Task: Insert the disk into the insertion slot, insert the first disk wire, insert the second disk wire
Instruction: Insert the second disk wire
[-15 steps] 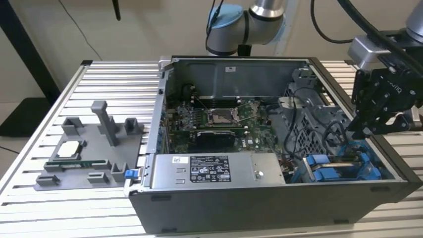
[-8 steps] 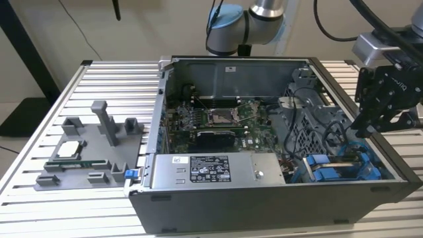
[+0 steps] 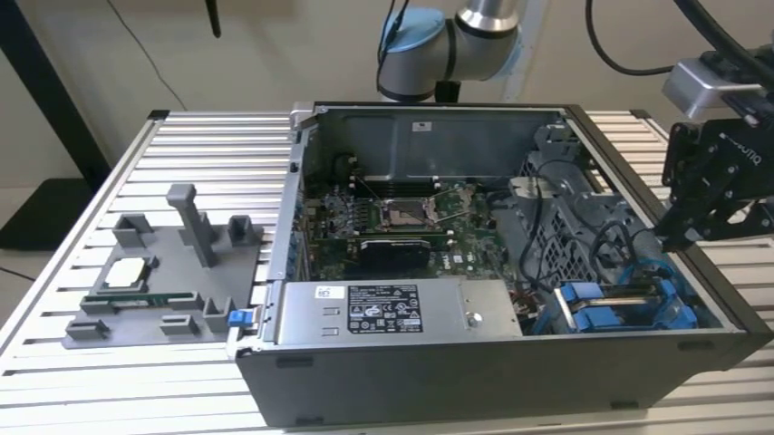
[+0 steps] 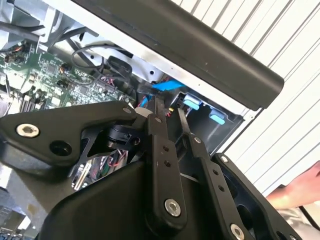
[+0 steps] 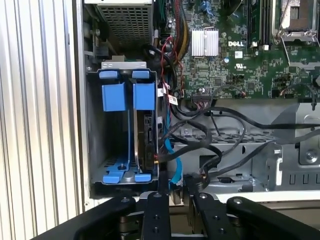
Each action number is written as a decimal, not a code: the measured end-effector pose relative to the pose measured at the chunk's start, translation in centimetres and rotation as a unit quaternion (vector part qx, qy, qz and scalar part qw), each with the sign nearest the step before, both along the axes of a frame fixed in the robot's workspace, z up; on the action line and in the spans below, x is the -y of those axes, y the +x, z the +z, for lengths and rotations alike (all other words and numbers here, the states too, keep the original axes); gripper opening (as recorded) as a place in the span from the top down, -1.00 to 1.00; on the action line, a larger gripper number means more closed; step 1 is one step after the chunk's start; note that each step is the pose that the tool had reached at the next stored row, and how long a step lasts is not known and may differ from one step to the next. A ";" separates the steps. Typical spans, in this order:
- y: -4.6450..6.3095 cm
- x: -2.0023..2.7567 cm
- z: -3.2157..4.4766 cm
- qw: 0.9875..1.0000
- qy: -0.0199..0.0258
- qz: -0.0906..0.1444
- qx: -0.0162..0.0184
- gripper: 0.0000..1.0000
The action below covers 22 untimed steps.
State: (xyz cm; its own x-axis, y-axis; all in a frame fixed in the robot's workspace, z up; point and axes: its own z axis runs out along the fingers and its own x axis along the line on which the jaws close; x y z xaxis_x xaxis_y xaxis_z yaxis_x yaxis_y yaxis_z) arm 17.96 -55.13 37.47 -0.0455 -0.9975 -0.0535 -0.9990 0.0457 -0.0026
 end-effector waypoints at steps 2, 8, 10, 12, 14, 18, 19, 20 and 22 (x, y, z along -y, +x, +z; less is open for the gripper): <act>0.3 0.00 0.00 1.000 0.000 0.000 -0.002 -1.00; 0.8 0.03 0.00 1.000 0.000 0.005 -0.009 -1.00; 0.8 0.04 0.00 1.000 0.000 0.010 -0.009 -1.00; 0.9 0.07 0.00 1.000 0.000 0.014 -0.009 -1.00; 1.0 0.07 -0.01 1.000 0.000 0.017 -0.009 -1.00; 1.0 0.11 -0.05 1.000 0.000 0.018 -0.009 -1.00; 1.0 0.13 -0.06 1.000 0.000 0.018 -0.009 -1.00; 1.1 0.15 -0.07 1.000 0.000 0.019 -0.009 -1.00; 1.1 0.20 -0.12 1.000 0.000 0.019 -0.009 -1.00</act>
State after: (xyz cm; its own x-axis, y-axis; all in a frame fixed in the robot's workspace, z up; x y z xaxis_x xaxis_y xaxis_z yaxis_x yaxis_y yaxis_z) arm 19.03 -55.33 37.36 -0.0094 -0.9985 -0.0532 -0.9998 0.0086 0.0157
